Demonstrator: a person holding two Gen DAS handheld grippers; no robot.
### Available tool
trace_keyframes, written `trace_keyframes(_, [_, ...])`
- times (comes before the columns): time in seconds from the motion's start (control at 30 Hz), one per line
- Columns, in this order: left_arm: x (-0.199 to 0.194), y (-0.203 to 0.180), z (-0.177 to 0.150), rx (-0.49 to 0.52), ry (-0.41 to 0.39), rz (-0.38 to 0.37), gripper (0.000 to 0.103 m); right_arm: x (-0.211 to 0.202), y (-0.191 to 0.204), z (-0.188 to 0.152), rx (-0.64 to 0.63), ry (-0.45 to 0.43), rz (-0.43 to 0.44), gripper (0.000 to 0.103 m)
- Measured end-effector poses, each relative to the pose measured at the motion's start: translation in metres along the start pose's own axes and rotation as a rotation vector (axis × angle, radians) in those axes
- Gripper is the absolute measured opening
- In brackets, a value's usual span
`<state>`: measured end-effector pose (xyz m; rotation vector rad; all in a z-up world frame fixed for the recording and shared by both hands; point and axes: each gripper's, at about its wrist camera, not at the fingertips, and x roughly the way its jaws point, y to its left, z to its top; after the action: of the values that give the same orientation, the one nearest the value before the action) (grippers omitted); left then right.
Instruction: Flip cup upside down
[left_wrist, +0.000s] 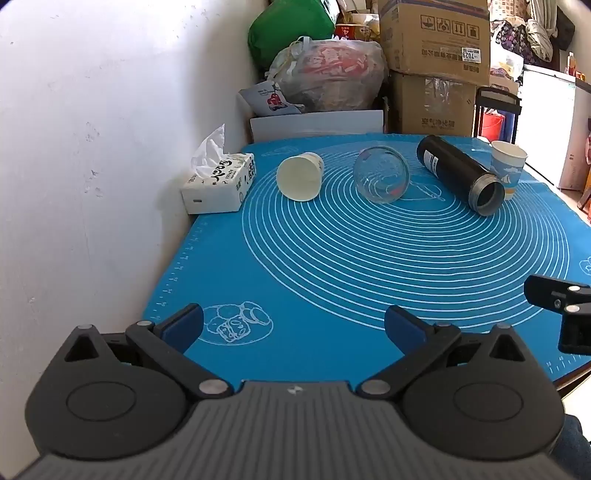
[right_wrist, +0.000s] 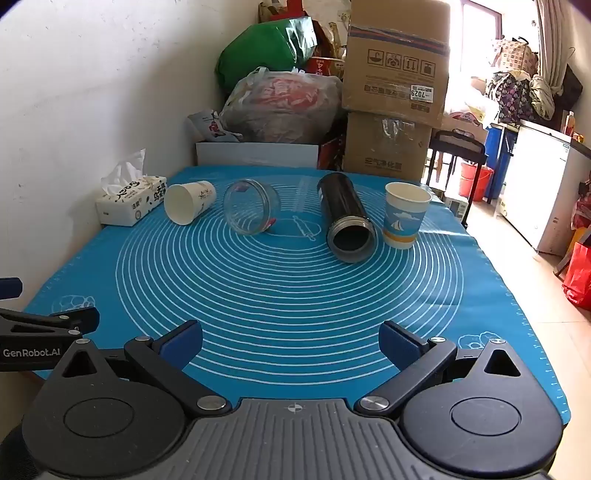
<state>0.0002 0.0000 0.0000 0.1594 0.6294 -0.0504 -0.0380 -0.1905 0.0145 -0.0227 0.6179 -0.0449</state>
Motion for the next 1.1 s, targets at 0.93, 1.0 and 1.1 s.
trace_keyframes(0.93, [-0.001, -0.001, 0.000, 0.006, -0.003, -0.010, 0.103, 0.006, -0.006, -0.001, 0.017, 0.021, -0.004, 0.103])
trace_keyframes(1.0, [-0.001, -0.001, 0.000, 0.007, -0.003, -0.010, 0.103, 0.006, -0.006, -0.001, 0.017, 0.021, -0.004, 0.103])
trace_keyframes(1.1, [-0.001, -0.002, 0.000, 0.007, -0.003, -0.009, 0.103, 0.006, -0.006, -0.001, 0.016, 0.021, -0.003, 0.103])
